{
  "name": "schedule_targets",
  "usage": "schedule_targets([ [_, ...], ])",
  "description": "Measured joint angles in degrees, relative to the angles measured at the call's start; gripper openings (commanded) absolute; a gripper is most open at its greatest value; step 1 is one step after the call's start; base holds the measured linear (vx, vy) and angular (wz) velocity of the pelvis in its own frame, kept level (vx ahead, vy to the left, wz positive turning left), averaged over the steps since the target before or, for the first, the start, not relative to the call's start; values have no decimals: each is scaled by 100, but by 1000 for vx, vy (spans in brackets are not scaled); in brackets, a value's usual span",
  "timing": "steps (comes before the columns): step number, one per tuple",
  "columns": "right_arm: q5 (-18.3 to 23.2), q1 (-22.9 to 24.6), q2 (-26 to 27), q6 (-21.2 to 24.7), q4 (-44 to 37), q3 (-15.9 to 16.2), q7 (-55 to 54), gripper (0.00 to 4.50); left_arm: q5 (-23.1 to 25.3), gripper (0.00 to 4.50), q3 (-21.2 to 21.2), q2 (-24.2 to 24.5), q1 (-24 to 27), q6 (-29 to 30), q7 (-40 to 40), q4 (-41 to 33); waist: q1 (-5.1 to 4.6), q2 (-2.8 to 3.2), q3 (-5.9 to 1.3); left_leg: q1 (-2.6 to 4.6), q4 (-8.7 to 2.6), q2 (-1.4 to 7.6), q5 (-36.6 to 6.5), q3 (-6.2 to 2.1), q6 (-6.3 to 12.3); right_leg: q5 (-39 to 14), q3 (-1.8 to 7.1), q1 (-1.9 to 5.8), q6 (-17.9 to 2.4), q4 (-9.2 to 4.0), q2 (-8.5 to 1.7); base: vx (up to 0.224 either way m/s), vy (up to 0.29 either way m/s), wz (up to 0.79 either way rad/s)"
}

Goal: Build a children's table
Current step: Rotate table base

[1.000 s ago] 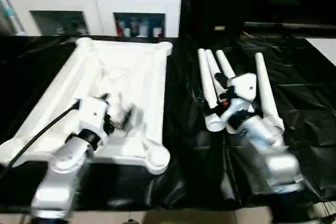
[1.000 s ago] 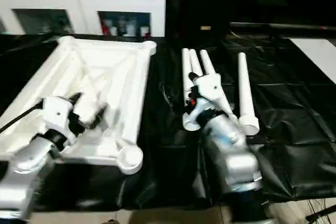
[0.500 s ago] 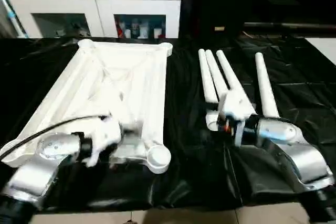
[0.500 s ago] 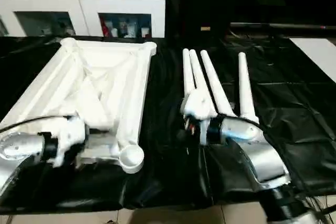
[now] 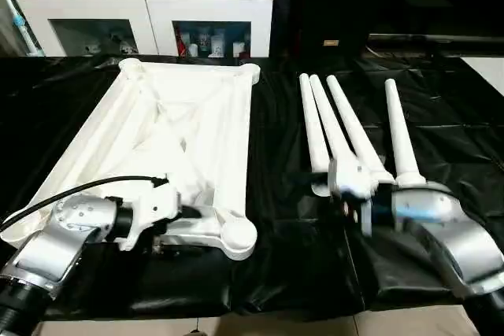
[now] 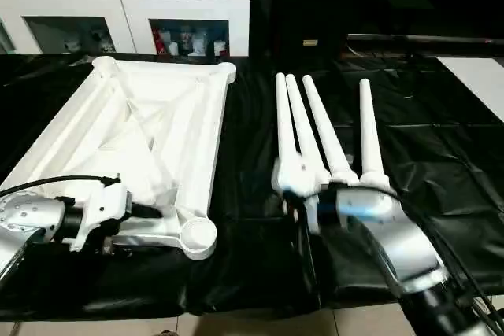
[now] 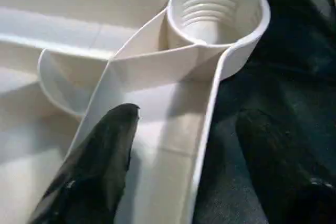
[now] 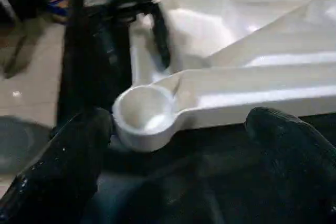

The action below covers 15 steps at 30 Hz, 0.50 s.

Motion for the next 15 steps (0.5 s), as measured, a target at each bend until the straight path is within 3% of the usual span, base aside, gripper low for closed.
schedule_targets([
  [15, 45, 0, -162, 4, -82, 277, 478, 450, -12, 205, 34, 24, -113, -90, -315, 371, 3, 1, 0, 2, 0, 3, 0, 5, 0, 0, 0, 1, 0, -1, -1, 0, 0, 0],
])
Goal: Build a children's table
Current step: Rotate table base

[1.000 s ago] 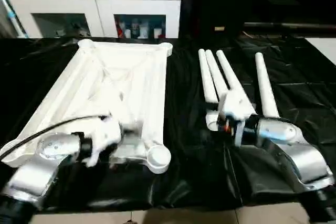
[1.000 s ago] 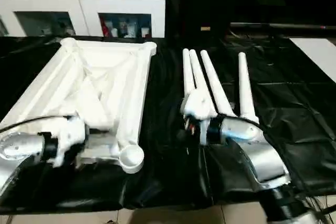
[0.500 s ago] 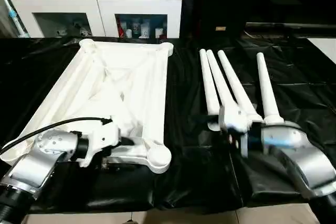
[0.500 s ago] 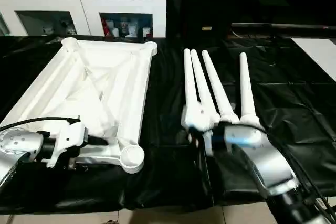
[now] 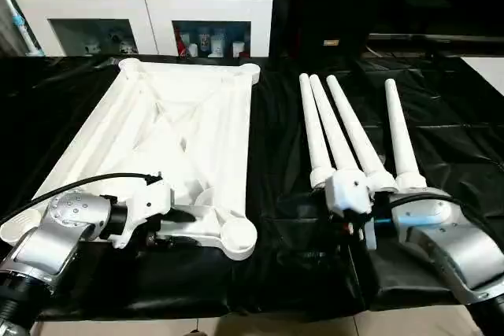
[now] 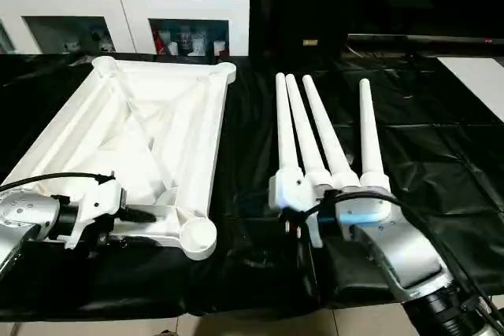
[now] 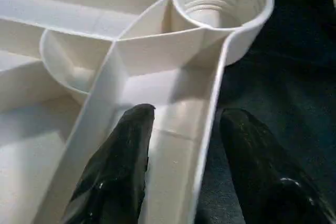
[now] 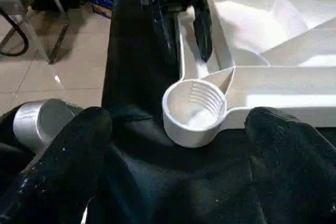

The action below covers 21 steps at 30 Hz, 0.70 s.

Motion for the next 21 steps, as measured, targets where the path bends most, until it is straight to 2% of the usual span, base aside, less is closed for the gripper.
schedule_targets([
  [8, -38, 2, -3, -111, 97, 2, 98, 450, 70, 128, -53, 22, -135, -34, -83, 146, 1, 1, 0, 2, 0, 3, 0, 1, 0, 0, -1, 1, 0, 1, 0, 0, 0, 0],
  [16, -67, 111, -14, -202, 158, 5, 89, 450, 282, 77, -197, 51, -249, -225, -234, 413, 2, 10, 4, 3, 0, 9, 0, 6, 0, 0, -2, 2, 0, 0, 1, 0, 0, 0],
  [19, -103, 182, -14, -203, 155, 12, 86, 450, 357, 36, -213, 77, -251, -248, -236, 417, -4, 18, 7, 6, 0, 9, 0, 10, 0, 0, 0, 3, 0, 1, 0, 0, 0, 0],
  [21, -164, 180, -7, -203, 150, 12, -1, 450, 379, 32, -227, 80, -240, -277, -243, 418, -16, 19, 7, 12, 0, 12, 0, 12, -1, 1, -1, 6, -1, 1, 0, 0, 0, 0],
])
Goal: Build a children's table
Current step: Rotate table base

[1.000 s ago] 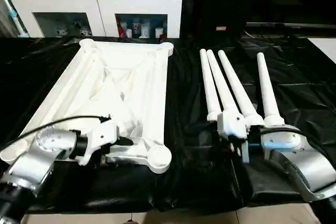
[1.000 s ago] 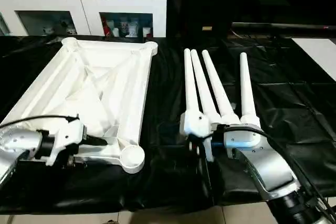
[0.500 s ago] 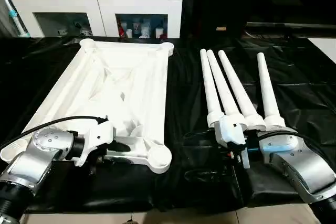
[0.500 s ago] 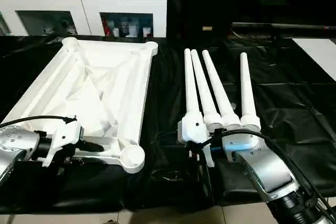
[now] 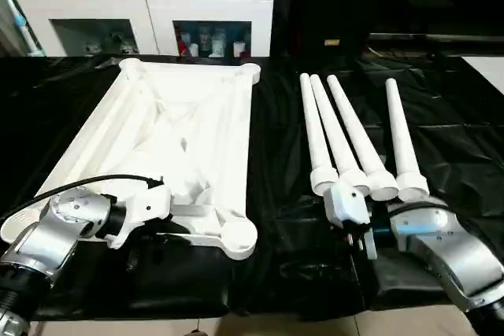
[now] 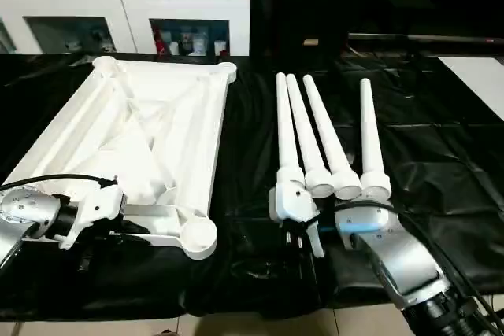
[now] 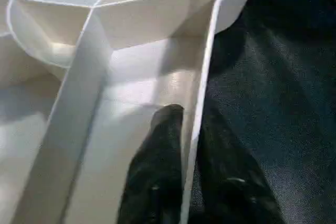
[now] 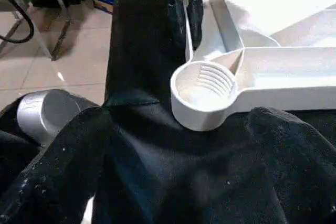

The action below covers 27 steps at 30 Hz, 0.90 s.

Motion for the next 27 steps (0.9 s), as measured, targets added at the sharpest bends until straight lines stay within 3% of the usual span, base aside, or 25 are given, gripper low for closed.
schedule_targets([
  [4, -43, -10, 131, 2, 0, -14, -207, 450, 64, 3, 8, -137, 8, 25, 274, -25, -68, 19, -9, 7, -1, 6, 0, 10, 0, 1, 0, -1, -2, 1, -2, 0, 0, 0],
  [11, 5, -225, 369, 141, -3, -106, -499, 450, 260, 1, 166, -377, -41, 131, 1105, 121, -200, 40, -12, 7, -16, 11, 0, 12, -1, 4, -6, -1, -7, 3, -1, 0, 0, 0],
  [27, -335, -685, 975, 642, 481, -543, -2037, 450, 446, 1, 239, -459, -186, 115, 1699, 328, -202, 39, -12, 3, -32, 14, 2, 30, -4, 5, 1, -40, -8, -1, -1, 0, 0, 0],
])
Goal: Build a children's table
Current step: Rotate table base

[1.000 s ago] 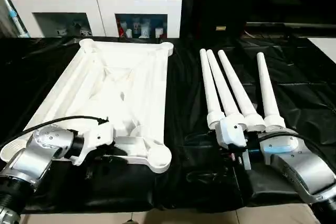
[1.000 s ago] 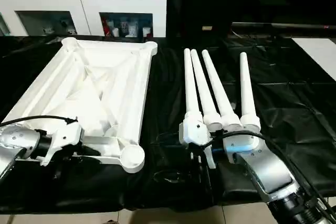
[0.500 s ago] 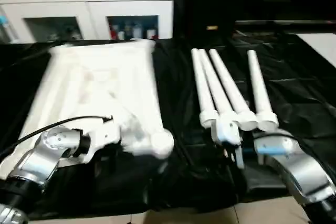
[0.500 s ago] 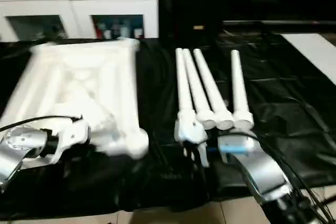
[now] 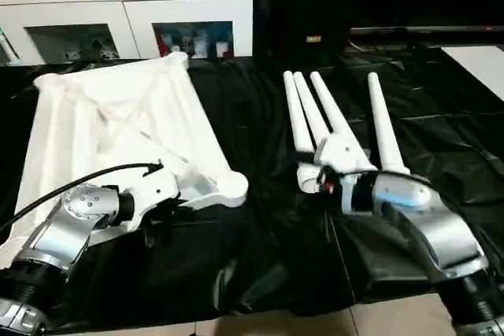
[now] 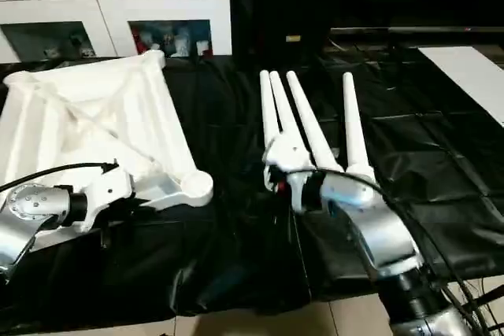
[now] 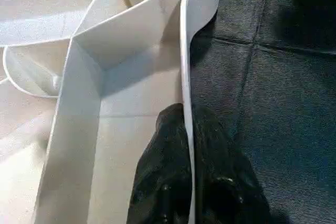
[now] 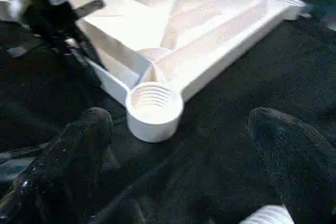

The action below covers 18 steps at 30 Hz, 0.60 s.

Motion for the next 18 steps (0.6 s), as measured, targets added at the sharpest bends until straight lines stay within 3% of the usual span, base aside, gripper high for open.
schedule_targets([
  [2, 10, -14, 94, 213, 25, -25, -100, 450, 9, 1, 3, 5, 15, -58, 5, -5, 1, 0, 0, -1, -3, 0, 0, 1, 0, 0, 0, -3, 0, -1, 0, 0, 0, 0],
  [3, 21, -57, 138, 459, 30, -37, -180, 450, 16, 48, 6, 7, 30, -97, 25, -15, 1, 1, 0, -2, -4, 0, 0, 4, 0, 0, 1, -6, 0, -1, 0, 0, 0, 0],
  [7, 249, -444, 362, 1114, 159, -239, -428, 450, 16, 64, 95, 19, 139, -76, 128, -148, -9, -5, 4, -3, -6, 4, 1, 8, -1, 0, 0, -12, 0, 0, 1, 0, 0, 0],
  [9, 253, -674, 463, 1330, 358, -359, -657, 450, -31, 98, 142, 26, 200, -71, 171, -225, 13, -12, 8, -6, -7, 6, 1, 12, -3, 0, -1, -15, 0, 0, 1, 0, 0, 0],
  [13, 240, -985, 658, 1467, 735, -487, -943, 450, -164, 121, 304, 171, 300, 57, 97, -373, 45, -44, 26, -15, -10, 10, 2, 25, -5, 0, 1, -27, -1, -1, 0, 0, 0, 0],
  [18, 124, -1725, 938, 1548, 1428, -652, -1476, 450, -453, 167, 597, 320, 364, 224, -23, -803, 52, -109, 68, -15, -16, 16, 9, 34, -16, 1, 0, -31, -3, 2, 1, 0, 0, 0],
])
